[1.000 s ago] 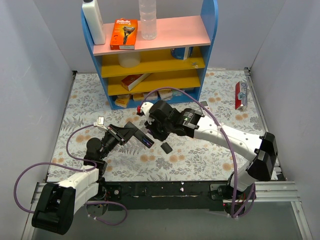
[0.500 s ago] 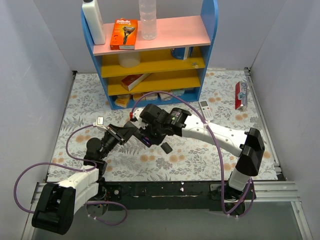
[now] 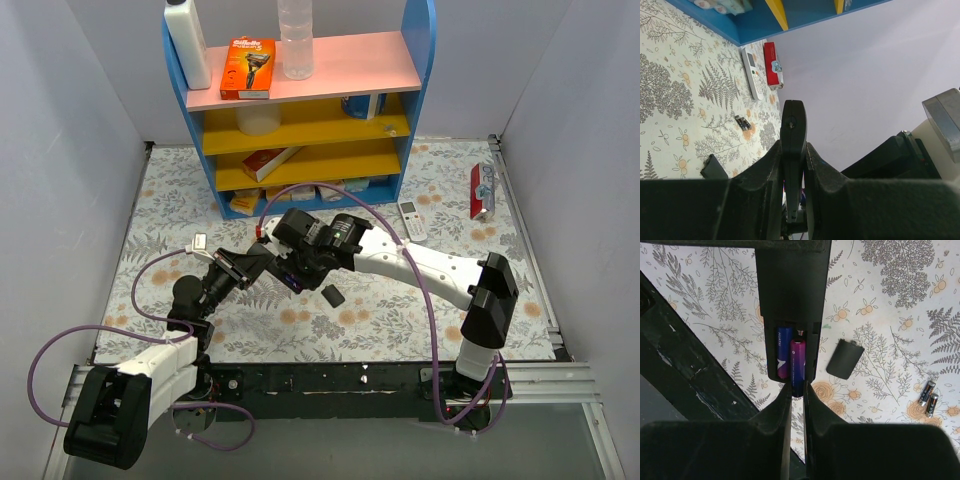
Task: Load the batteries into the remote control
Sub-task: Load the battery into the remote control.
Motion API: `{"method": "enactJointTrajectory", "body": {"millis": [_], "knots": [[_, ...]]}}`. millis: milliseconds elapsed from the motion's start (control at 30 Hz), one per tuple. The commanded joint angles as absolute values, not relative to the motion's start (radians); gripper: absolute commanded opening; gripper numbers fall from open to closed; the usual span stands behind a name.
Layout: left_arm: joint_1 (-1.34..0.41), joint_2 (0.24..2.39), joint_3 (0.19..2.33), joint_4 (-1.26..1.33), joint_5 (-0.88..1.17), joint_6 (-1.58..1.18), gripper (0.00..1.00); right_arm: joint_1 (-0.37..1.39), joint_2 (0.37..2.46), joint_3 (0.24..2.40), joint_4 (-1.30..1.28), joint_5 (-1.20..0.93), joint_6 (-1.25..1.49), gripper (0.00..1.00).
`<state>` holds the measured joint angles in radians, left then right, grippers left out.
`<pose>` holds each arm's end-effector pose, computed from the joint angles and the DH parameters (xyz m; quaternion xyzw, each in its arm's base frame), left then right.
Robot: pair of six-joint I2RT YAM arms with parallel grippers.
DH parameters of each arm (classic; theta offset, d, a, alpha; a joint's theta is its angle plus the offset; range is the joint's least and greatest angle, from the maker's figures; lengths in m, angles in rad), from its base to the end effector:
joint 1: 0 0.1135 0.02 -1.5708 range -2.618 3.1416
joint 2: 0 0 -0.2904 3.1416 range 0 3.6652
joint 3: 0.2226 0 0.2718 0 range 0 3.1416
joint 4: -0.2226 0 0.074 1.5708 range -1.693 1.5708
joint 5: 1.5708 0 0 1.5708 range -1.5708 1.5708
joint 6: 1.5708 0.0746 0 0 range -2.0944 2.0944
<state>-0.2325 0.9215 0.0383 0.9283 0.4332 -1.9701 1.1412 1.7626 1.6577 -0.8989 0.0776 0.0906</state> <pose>0.1880 -0.0767 0.1844 -0.4150 0.5544 -0.6968 0.1870 0.1823 0.3839 0.3053 -0.4717 0.8355 0.1311 0.2497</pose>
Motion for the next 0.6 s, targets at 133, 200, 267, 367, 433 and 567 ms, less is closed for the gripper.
{"method": "enactJointTrajectory", "body": {"millis": [133, 200, 267, 367, 433, 567], "knots": [[-0.235, 0.897, -0.149, 0.997, 0.442, -2.002, 0.00, 1.146, 1.792, 1.752, -0.980, 0.097, 0.104, 0.08], [-0.235, 0.896, -0.149, 1.000, 0.443, -2.005, 0.00, 1.147, 1.809, 1.775, -0.997, 0.094, 0.103, 0.10], [-0.235, 0.890, -0.150, 1.003, 0.445, -2.006, 0.00, 1.146, 1.821, 1.792, -1.009, 0.091, 0.104, 0.12], [-0.235, 0.887, -0.149, 1.012, 0.451, -2.013, 0.00, 1.146, 1.839, 1.809, -1.022, 0.092, 0.106, 0.13], [-0.235, 0.884, -0.147, 1.012, 0.454, -2.013, 0.00, 1.146, 1.848, 1.831, -1.043, 0.097, 0.106, 0.13], [-0.236, 0.879, -0.147, 1.012, 0.456, -2.019, 0.00, 1.146, 1.870, 1.865, -1.069, 0.103, 0.109, 0.18]]}}
